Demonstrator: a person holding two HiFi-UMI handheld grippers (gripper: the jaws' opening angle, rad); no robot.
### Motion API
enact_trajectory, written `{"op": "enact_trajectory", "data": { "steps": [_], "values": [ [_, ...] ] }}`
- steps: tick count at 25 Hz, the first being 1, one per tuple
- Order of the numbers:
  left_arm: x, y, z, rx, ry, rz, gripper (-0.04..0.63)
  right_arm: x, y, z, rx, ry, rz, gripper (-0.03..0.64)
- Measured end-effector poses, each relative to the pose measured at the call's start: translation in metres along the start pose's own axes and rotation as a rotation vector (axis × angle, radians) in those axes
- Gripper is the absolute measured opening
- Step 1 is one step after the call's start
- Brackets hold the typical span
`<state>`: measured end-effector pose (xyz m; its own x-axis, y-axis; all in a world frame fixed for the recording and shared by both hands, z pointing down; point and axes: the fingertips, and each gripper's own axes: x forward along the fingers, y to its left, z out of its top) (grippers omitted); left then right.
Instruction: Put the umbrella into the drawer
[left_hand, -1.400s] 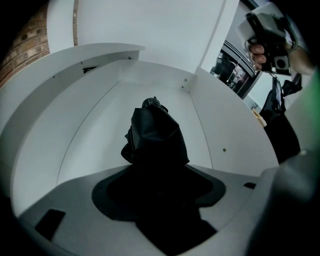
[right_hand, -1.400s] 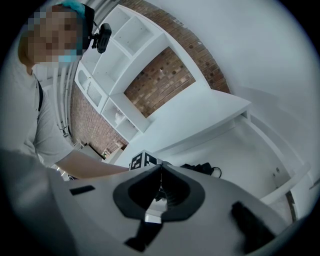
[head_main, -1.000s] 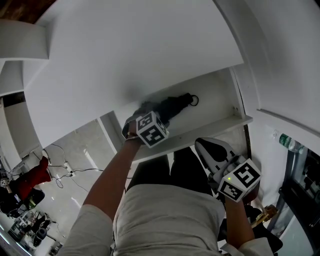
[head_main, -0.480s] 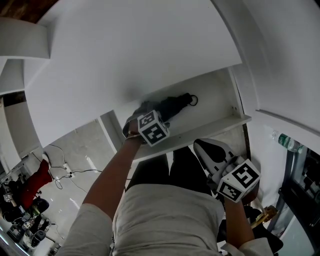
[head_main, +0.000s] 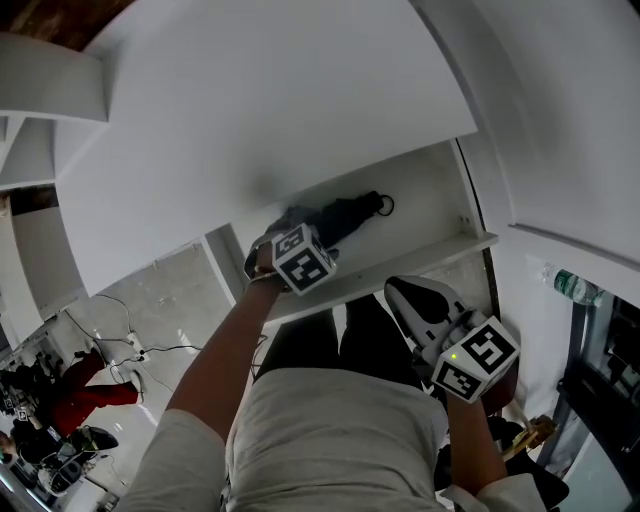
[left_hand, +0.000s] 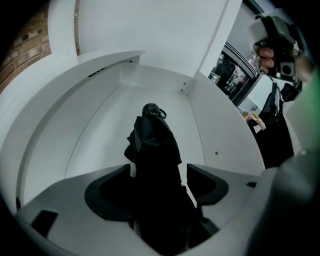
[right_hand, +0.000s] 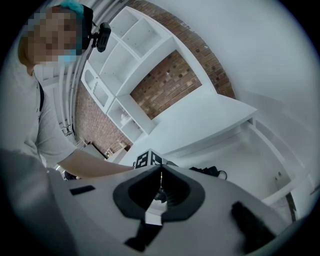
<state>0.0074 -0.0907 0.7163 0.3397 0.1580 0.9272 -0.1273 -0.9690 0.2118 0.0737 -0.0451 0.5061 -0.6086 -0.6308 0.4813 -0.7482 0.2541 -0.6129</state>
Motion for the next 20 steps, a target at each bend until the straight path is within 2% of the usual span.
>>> {"op": "enact_trajectory", "data": {
  "steps": [7,20],
  "values": [
    [-0.013,0.001,0.002,-0.039,-0.033,0.006,0.337,-0.004,0.006,0.005,-0.023,-0.008,-0.002,0.028],
    [-0.048,0.001,0.012,-0.087,-0.12,0.067,0.334,-0.01,0.021,0.013,-0.072,-0.018,0.018,0.028]
  ]
}}
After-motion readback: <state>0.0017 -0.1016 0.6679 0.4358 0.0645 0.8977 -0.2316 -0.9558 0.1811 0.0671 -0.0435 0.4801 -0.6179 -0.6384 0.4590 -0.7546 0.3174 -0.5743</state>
